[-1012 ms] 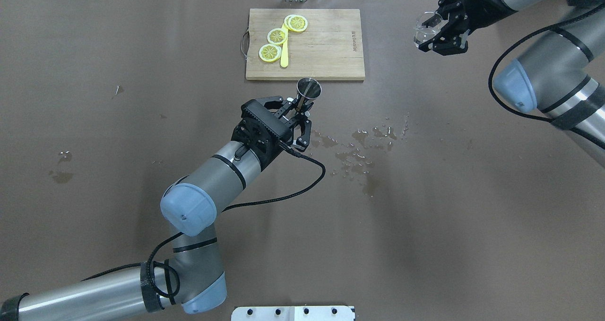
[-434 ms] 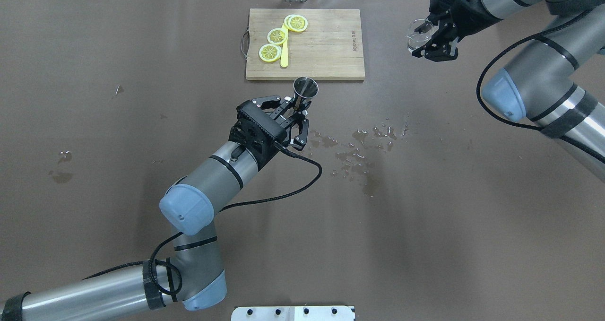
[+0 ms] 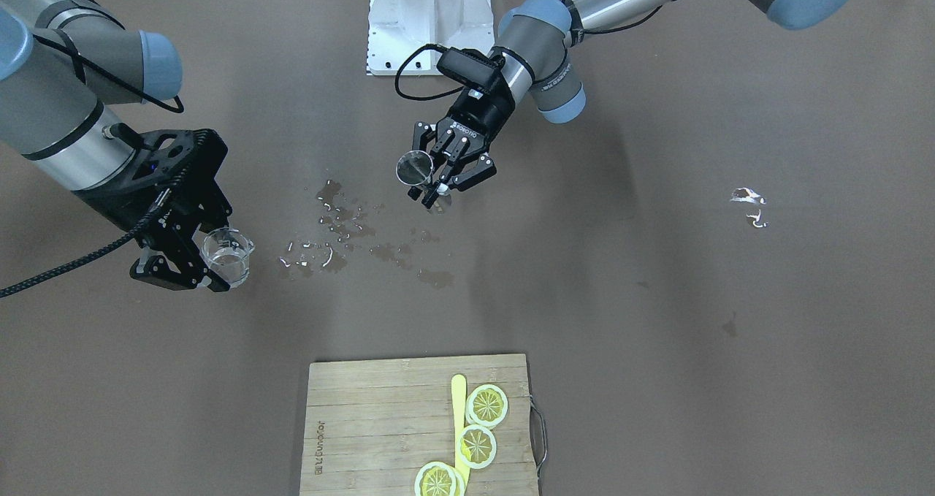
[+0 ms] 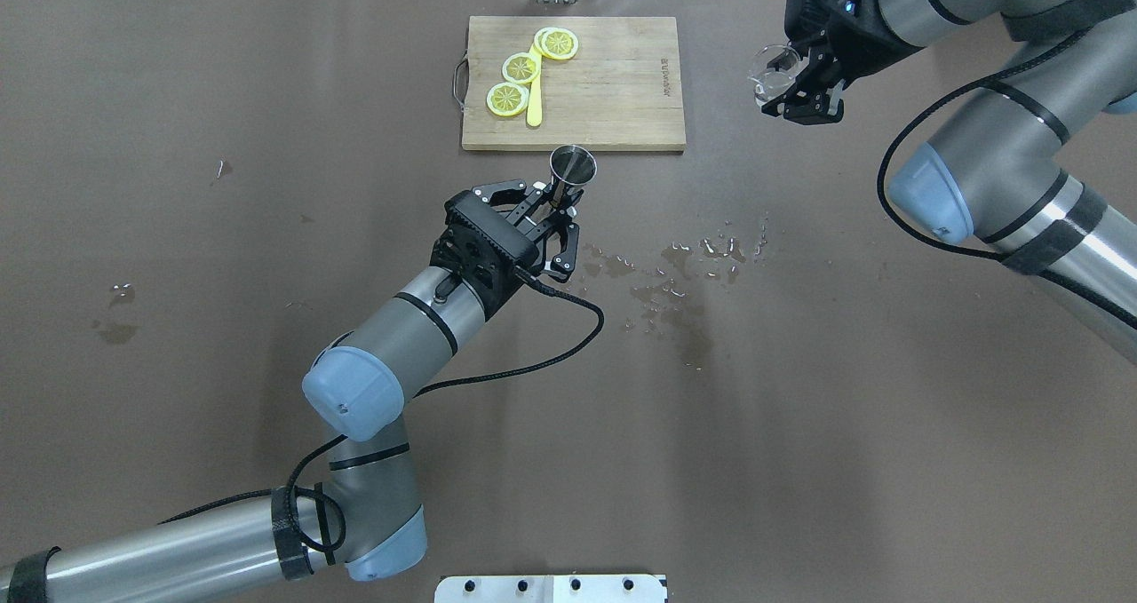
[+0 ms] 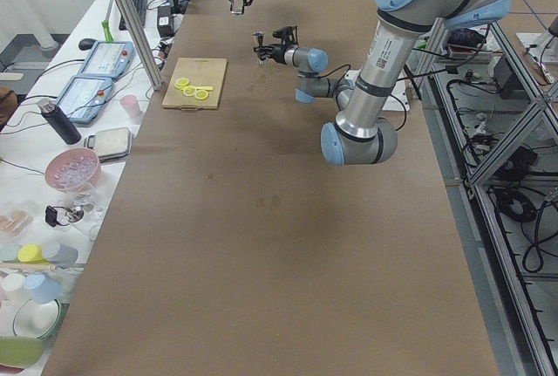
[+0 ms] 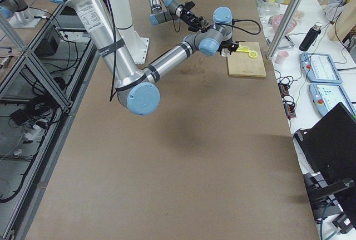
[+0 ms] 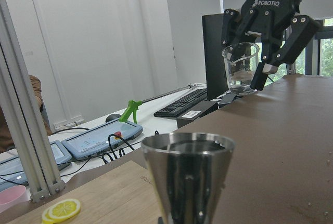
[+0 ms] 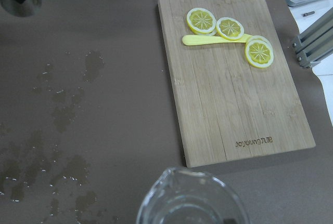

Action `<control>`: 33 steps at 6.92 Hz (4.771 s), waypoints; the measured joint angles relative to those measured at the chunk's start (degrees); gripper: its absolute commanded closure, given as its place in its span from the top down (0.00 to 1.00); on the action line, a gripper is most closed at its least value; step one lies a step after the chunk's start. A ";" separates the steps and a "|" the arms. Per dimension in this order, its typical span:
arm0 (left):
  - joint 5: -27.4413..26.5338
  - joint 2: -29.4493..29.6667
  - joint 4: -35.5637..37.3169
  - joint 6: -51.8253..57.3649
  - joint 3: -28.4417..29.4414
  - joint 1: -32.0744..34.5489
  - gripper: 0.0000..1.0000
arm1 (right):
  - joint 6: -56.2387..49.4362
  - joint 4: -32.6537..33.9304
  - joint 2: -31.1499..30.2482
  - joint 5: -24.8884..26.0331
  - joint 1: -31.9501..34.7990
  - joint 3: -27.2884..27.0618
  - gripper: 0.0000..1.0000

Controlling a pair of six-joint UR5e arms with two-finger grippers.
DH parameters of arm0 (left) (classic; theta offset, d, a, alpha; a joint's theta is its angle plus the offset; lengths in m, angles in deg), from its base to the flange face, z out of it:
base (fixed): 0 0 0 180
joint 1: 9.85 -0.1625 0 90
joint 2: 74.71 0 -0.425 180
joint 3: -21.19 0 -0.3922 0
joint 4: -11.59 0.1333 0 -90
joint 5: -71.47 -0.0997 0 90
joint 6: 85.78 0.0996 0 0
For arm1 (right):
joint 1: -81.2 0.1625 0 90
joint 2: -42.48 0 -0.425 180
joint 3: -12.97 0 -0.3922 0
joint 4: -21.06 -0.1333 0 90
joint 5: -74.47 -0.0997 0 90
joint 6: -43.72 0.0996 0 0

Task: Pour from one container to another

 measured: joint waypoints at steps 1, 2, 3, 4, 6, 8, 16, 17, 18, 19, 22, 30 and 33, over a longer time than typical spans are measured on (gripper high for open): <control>-0.49 0.01 -1.09 0.02 0.46 -0.02 0.00 | 0.00 3.96 0.78 0.90 -0.96 -2.15 0.00; -1.12 0.04 -1.58 0.02 0.73 -0.03 0.00 | 0.00 7.93 1.37 2.10 -2.17 -4.53 0.00; -1.42 0.26 -1.75 0.02 1.05 -0.03 0.00 | 0.00 11.91 2.15 3.31 -3.35 -6.78 0.00; -1.56 0.58 -1.81 0.02 1.36 -0.03 0.00 | 0.00 15.98 3.19 4.46 -4.44 -8.95 0.00; -1.65 0.79 -1.87 0.02 2.04 -0.04 0.00 | 0.02 22.48 4.89 6.60 -6.58 -12.55 0.00; -1.69 1.02 -1.85 0.02 2.45 -0.06 0.00 | 0.08 28.53 8.27 8.45 -8.32 -13.44 0.00; -1.71 0.54 -4.27 0.02 2.88 -1.32 0.00 | -2.35 40.89 16.68 17.06 -14.94 -10.46 0.00; -1.71 0.54 -4.23 0.02 2.89 -1.39 0.00 | -2.43 41.34 17.19 17.21 -15.40 -10.00 0.00; -1.80 0.54 -4.21 0.02 2.93 -1.42 0.00 | -2.46 41.55 17.43 17.24 -15.62 -9.69 0.00; -1.96 0.54 -4.23 0.02 2.95 -1.44 0.00 | -2.46 41.87 17.69 17.24 -15.75 -9.36 0.00; -2.12 0.54 -4.27 0.02 2.91 -1.53 0.00 | -2.46 45.18 19.08 17.11 -15.91 -8.51 0.00; -3.62 0.30 -4.27 0.02 2.47 -1.95 0.00 | -4.59 57.79 26.22 17.11 -16.79 -4.34 0.00; -3.65 0.70 -4.21 0.02 2.52 -2.50 0.00 | -4.66 58.48 28.81 17.08 -17.33 -0.59 0.00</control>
